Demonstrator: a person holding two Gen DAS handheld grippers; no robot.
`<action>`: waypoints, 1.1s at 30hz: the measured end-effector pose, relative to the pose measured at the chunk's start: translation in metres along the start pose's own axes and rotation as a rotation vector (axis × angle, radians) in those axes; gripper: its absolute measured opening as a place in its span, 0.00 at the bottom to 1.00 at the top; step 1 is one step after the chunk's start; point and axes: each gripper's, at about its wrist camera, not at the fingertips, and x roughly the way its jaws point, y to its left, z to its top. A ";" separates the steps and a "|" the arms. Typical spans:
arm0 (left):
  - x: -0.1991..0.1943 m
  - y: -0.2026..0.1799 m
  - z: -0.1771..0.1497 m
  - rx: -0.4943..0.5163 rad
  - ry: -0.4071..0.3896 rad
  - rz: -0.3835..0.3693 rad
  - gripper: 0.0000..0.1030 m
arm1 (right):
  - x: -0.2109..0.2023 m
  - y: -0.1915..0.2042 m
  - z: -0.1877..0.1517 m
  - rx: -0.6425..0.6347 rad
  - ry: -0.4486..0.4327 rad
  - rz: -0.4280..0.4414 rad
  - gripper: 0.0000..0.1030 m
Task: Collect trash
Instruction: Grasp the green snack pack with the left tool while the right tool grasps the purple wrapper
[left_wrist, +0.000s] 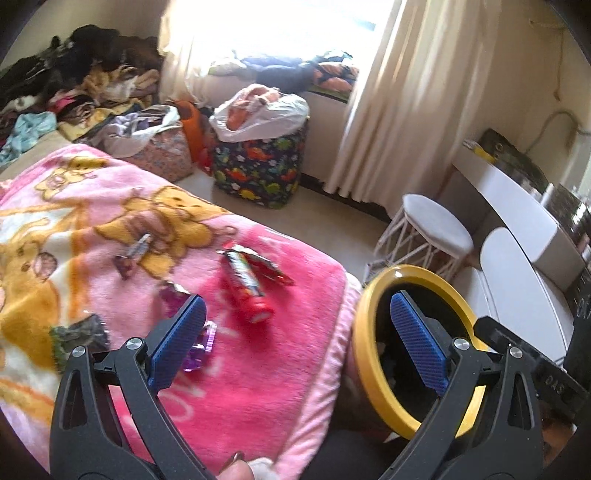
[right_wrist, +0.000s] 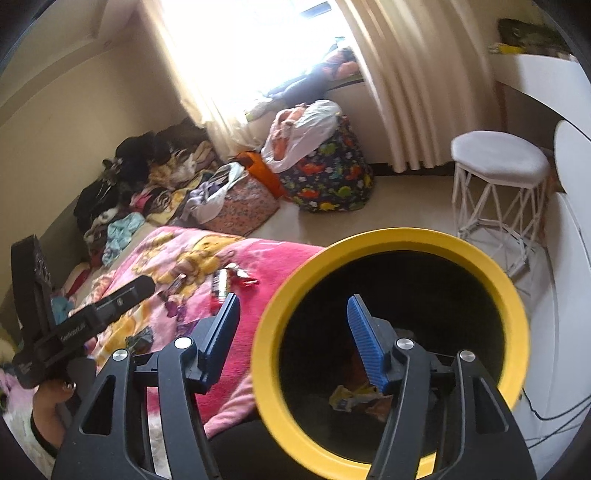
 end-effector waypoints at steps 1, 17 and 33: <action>-0.001 0.005 0.001 -0.008 -0.005 0.008 0.89 | 0.002 0.004 0.001 -0.009 0.004 0.004 0.57; -0.018 0.097 0.001 -0.164 -0.020 0.139 0.89 | 0.051 0.071 0.006 -0.160 0.102 0.109 0.58; -0.026 0.193 -0.037 -0.330 0.040 0.280 0.89 | 0.114 0.141 0.009 -0.307 0.199 0.213 0.58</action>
